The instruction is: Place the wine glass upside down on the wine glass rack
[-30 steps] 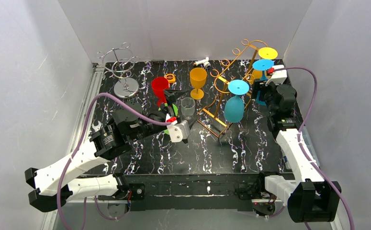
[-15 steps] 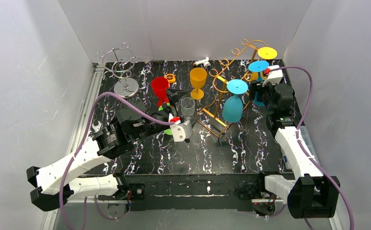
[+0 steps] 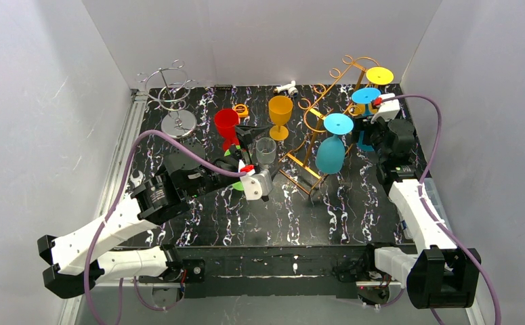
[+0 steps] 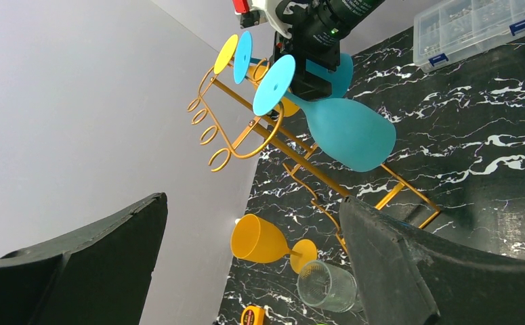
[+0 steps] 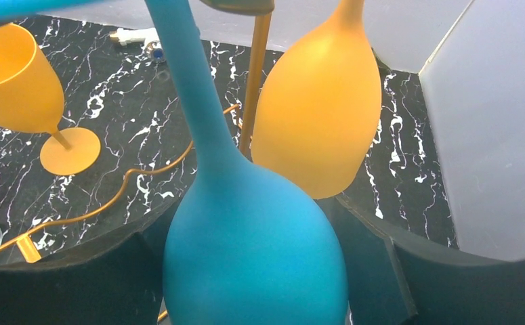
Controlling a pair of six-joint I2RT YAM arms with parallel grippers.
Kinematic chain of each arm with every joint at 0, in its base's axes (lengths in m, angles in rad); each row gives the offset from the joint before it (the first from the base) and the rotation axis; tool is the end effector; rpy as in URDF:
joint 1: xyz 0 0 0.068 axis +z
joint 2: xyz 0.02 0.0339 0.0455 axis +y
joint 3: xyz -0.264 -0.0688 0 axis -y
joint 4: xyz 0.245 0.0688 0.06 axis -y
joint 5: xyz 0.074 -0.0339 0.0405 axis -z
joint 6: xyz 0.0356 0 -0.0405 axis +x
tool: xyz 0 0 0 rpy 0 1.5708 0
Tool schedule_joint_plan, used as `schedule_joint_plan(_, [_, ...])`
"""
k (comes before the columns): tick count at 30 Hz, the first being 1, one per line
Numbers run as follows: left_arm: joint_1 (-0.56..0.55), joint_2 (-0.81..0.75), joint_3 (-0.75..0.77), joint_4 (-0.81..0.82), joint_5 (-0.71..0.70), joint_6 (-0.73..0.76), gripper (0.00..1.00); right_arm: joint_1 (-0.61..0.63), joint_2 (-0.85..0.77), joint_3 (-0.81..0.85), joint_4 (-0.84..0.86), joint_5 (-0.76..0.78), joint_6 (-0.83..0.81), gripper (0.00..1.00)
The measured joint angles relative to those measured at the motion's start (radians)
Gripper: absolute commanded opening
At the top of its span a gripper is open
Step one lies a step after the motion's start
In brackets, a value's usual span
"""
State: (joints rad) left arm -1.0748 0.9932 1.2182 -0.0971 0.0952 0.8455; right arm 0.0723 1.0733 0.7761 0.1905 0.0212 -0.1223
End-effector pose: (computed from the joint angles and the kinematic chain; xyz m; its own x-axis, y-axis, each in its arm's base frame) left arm 0.0969 -0.1862 0.4618 0.7290 0.2180 -0.6489 0.5651 0.3432 0.7502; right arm 0.2542 0.0177 0.3194 -0.0992 -0.1295 -0.9866 -0.0638 0.9903 -0.1235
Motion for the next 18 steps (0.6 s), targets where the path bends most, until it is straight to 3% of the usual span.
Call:
schedule_joint_plan(3, [0.0,0.0,0.0,0.0,0.0,0.0,0.98,0.0,0.0,0.0,0.0,0.0,0.004,0.87])
schedule_joint_plan(7, [0.0,0.0,0.002,0.0,0.001,0.0,0.98,0.0,0.0,0.0,0.0,-0.002,0.011,0.98])
schedule_joint_plan(18, [0.0,0.001,0.006,0.008,0.002,0.0,0.98,0.0,0.0,0.0,-0.003,-0.002,0.014,0.98])
